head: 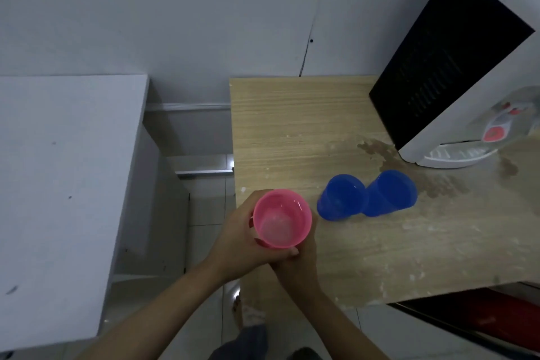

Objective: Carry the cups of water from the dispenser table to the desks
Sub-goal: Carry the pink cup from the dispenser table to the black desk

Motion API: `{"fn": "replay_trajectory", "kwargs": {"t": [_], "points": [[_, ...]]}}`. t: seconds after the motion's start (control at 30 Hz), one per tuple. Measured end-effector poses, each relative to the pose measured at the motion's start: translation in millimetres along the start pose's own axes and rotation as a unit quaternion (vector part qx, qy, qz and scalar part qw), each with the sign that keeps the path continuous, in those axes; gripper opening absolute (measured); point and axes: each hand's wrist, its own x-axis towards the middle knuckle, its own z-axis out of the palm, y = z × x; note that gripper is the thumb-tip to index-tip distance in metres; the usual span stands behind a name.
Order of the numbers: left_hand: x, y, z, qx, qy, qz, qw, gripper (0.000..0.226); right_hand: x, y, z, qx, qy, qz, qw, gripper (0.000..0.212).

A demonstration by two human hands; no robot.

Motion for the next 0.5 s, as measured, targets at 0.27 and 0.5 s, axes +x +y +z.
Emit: {"fn": "replay_trajectory", "kwargs": {"t": [0.27, 0.5], "points": [[-73.2, 33.6, -18.8, 0.009, 0.059, -0.03, 0.998, 0.085, -40.9, -26.3, 12.0, 0.076, -0.095, -0.053, 0.991, 0.08], [-189.5, 53.1, -34.4, 0.017, 0.179, -0.081, 0.98, 0.083, -111.0, -40.5, 30.8, 0.071, -0.264, -0.029, 0.961, 0.081]]}}
